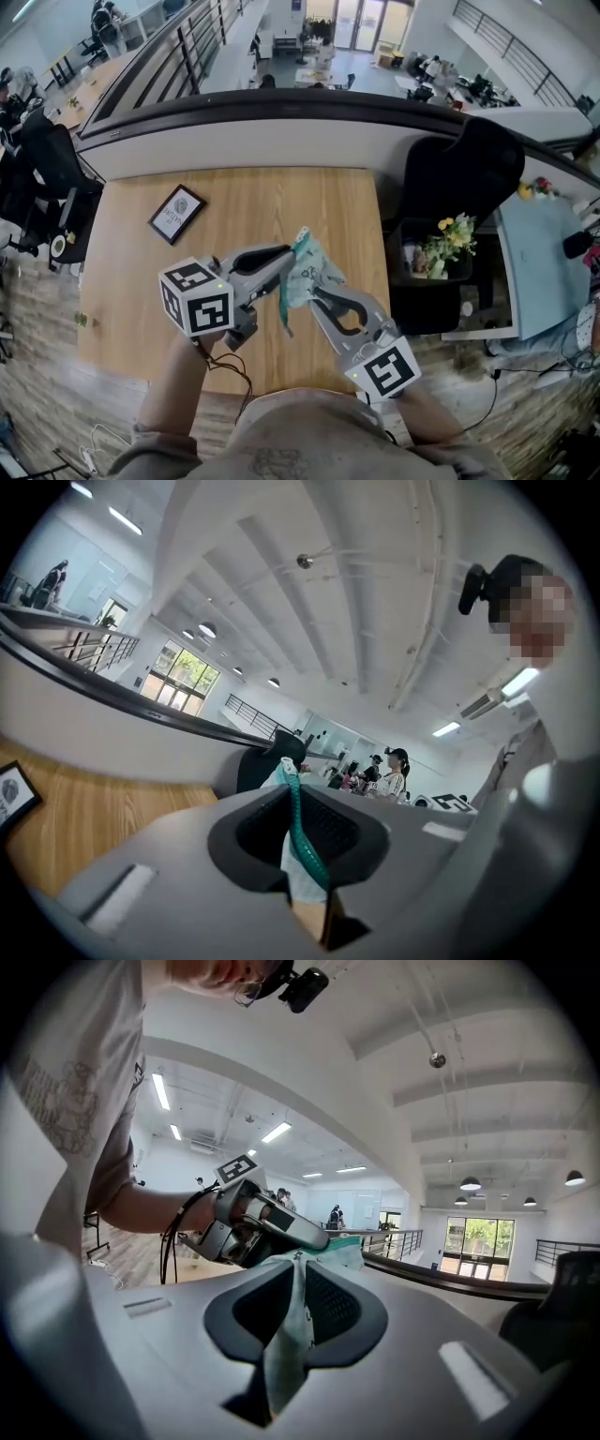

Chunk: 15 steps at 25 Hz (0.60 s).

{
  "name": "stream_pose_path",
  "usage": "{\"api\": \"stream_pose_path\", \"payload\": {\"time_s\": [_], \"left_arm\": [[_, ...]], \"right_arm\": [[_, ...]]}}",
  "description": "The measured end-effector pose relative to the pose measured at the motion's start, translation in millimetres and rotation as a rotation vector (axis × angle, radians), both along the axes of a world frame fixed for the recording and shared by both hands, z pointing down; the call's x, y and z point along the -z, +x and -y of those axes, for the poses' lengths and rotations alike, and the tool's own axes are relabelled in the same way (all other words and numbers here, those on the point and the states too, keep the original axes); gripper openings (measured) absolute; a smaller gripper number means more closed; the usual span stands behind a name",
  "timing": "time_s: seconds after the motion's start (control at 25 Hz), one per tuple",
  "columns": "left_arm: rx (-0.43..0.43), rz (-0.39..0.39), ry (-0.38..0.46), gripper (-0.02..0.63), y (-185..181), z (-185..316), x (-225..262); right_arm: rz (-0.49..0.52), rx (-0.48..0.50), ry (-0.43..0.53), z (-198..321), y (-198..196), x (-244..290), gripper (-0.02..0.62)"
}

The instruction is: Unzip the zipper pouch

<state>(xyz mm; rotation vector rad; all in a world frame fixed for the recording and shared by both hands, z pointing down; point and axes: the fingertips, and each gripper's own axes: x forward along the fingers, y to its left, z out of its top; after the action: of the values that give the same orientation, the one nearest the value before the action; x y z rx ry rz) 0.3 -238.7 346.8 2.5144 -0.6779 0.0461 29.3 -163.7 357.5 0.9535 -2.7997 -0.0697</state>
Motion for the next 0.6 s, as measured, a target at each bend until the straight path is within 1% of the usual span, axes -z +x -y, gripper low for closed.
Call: {"api": "stream_pose_path", "payload": {"time_s": [0.08, 0.16, 0.24, 0.36, 0.4, 0.48, 0.56, 0.6], "left_arm": [[-0.013, 0.008, 0.031, 0.028, -1, -3, 6], [-0.023, 0.014, 0.059, 0.026, -1, -6, 11], [-0.03, 0.03, 0.09, 0.026, -2, -8, 14], [-0.049, 0.074, 0.142, 0.025, -6, -13, 19], [-0.062, 0.088, 0.16, 0.026, -7, -16, 21], [-0.105, 0.122, 0.199, 0.025, -6, -24, 23], [-0.158, 0.156, 0.233, 0.026, -5, -32, 24], [-0.182, 0.164, 0.243, 0.026, -6, -37, 25]], "right_arm": [[0.015, 0.03, -0.025, -3, 0, 2, 0.041], [0.034, 0.07, -0.058, -7, 1, 5, 0.123], [0.06, 0.099, -0.083, -9, 6, 9, 0.18], [0.085, 0.106, -0.091, -7, 19, 21, 0.212], [0.084, 0.103, -0.085, -5, 26, 25, 0.212], [0.075, 0.103, -0.063, -2, 41, 33, 0.213], [0.061, 0.13, -0.024, 0, 51, 41, 0.213], [0.055, 0.147, -0.021, 0, 53, 44, 0.213]]}}
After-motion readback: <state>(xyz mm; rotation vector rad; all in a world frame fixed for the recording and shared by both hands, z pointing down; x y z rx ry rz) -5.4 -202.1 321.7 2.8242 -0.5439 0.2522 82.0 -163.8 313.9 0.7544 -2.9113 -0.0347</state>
